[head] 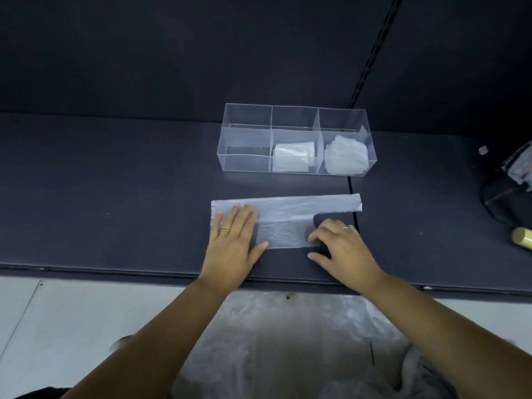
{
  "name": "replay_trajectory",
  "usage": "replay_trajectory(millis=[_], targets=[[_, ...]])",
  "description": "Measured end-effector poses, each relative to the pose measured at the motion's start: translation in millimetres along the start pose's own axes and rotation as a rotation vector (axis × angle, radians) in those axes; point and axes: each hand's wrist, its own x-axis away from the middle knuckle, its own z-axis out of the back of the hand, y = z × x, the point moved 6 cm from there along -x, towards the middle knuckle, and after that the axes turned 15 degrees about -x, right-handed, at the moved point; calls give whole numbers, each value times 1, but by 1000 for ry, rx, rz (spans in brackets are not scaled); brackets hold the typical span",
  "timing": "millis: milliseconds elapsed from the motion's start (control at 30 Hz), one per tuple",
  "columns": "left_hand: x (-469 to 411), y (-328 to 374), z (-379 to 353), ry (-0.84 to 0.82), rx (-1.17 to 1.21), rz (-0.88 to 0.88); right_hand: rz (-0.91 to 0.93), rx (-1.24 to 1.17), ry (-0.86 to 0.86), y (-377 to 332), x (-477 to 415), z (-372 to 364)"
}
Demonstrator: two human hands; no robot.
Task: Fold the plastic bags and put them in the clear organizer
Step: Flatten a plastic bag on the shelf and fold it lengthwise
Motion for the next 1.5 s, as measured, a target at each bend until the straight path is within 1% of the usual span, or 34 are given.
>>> replay_trajectory(millis=[33,100,167,267,333,400,433,500,533,567,600,667,700,733,767,833,867,900,967,1033,1100,1200,1300,1333,1367,1400,1433,1467,1500], targets=[[2,11,1,11,53,-47,-35,-29,1,2,1,-1],[6,28,-5,-61,114,-124,-94,-113,69,7,-1,2],[10,35,-16,-123,111,-132,-124,-111,78,7,-9,2],[7,33,-15,-89,150,-22,-137,-43,-34,5,-16,-4],[6,33,-10,-50,175,26,-174,-125,-109,5,-13,1],[7,36,-1,27,159,22,-212,-230,-197,5,-6,9],[8,38,5,80,144,13,-224,-244,-217,5,-2,13],[15,45,13,171,117,-6,-184,-162,-133,3,3,26],[18,47,16,195,97,-11,-140,-102,-76,-4,6,31],[21,50,19,205,77,-17,-86,-68,-60,-14,9,31],[24,52,20,197,60,-23,-16,-44,-72,-25,12,27],[29,56,20,148,50,-21,107,20,-156,-48,18,3],[31,57,21,129,53,-15,127,49,-185,-54,20,-11],[31,56,24,113,57,-12,125,63,-176,-56,20,-21],[30,54,25,92,53,-11,107,39,-121,-55,19,-23],[27,47,21,-4,40,-42,3,-148,50,-41,15,-13],[25,39,18,-49,79,-47,-73,-274,111,-30,13,-7],[22,29,16,-84,163,-30,-165,-387,138,-18,12,-2],[16,1,16,-144,411,85,-319,-567,149,2,10,4],[12,-33,9,-223,645,262,-447,-718,187,15,8,7],[15,-62,-2,-294,805,447,-558,-836,243,25,6,4],[20,-87,-14,-327,908,627,-607,-812,278,27,0,-1],[19,-91,-18,-325,910,721,-633,-693,296,27,-7,0],[19,-89,-15,-302,826,741,-638,-655,296,26,-9,1],[19,-87,-8,-230,660,748,-646,-628,299,27,-11,1],[19,-82,6,-83,462,729,-656,-611,302,26,-12,1],[19,-70,21,83,312,659,-661,-599,305,26,-13,1],[18,-51,33,206,233,545,-664,-587,305,26,-14,1],[17,-27,36,259,208,403,-667,-579,305,26,-15,1]])
